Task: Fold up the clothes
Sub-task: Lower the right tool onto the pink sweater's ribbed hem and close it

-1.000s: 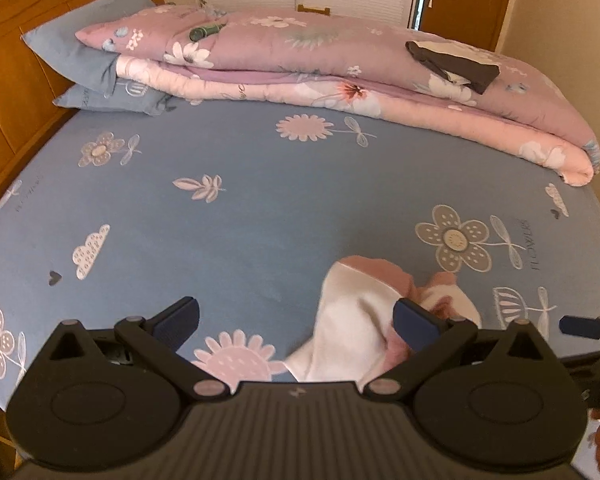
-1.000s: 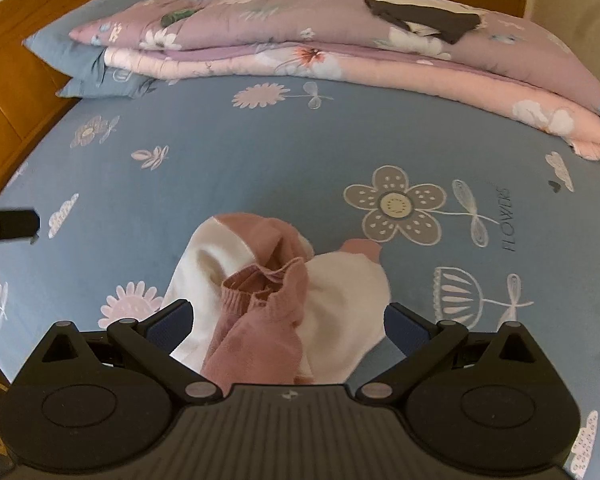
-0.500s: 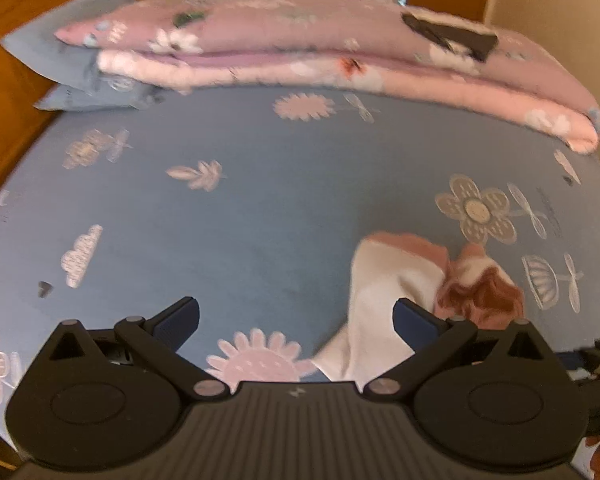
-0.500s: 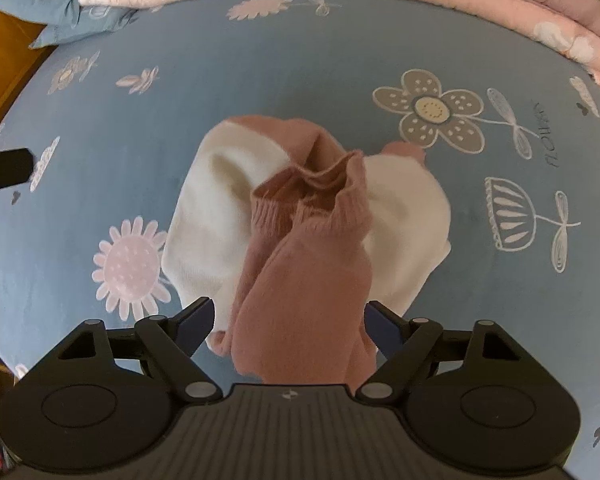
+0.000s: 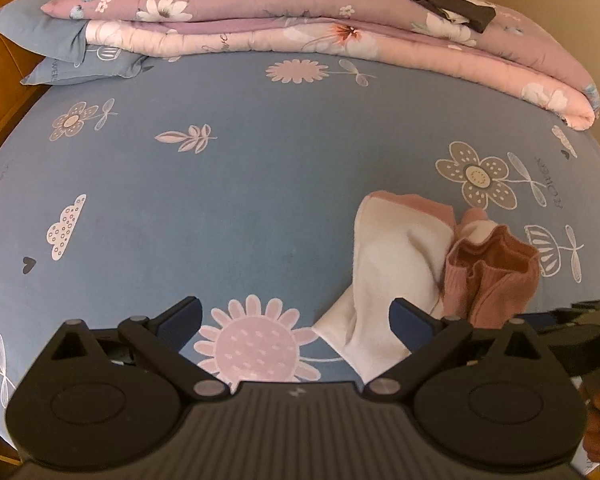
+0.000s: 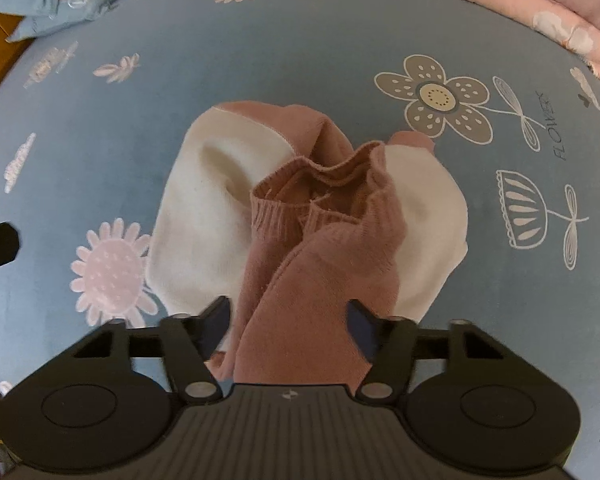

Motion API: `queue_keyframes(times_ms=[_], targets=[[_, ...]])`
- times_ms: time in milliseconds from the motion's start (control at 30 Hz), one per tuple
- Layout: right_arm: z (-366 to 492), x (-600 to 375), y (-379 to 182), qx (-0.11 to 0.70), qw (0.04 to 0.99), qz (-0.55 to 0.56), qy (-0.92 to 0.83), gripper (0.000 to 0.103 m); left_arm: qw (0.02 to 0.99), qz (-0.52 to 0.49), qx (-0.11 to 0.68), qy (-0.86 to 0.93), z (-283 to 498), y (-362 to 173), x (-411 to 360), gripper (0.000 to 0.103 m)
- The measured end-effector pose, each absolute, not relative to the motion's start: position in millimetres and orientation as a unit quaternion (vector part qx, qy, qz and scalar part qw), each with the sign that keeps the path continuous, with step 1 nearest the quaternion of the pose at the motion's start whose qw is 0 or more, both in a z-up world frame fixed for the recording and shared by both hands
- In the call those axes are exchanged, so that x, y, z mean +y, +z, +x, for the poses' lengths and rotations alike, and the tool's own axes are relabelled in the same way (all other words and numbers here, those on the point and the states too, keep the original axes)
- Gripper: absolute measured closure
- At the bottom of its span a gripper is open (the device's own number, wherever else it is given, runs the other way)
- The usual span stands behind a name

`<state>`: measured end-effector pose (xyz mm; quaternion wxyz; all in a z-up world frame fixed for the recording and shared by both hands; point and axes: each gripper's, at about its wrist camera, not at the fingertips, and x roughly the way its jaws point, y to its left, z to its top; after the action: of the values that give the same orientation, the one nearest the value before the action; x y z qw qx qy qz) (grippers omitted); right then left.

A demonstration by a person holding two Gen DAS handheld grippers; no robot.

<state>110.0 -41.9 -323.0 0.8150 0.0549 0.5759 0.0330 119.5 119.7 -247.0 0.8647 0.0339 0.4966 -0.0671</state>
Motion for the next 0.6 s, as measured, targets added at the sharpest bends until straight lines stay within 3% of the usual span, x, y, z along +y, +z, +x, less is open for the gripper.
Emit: queue_keyframes(times_ms=[33,100,167,233,600], targets=[[112.1,-39.3,-325.9,0.578,0.814,0.051,0.032,0.041,0.864,0.036,0.497,-0.067,119.0,-247.8,120.2,0.004],[115.7,-34.4,-331.9,0.585,0.810,0.041,0.025,0.055,0.864,0.036,0.497,-0.065,119.4,-249.0,121.6,0.004],[118.1,-32.0,-338.2,0.600,0.799,0.034,0.021,0.079,0.863,0.036,0.499,-0.067,119.5,-250.9,121.8,0.004],[115.9,-33.8,-339.8,0.605,0.796,0.028,0.017,0.090,0.862,0.039,0.501,-0.067,121.2,-253.1,120.8,0.004],[92.2,-88.2,-312.8,0.605,0.794,0.057,-0.008,0.091,0.848,0.042,0.513,-0.125,132.7,-264.9,90.5,0.004]])
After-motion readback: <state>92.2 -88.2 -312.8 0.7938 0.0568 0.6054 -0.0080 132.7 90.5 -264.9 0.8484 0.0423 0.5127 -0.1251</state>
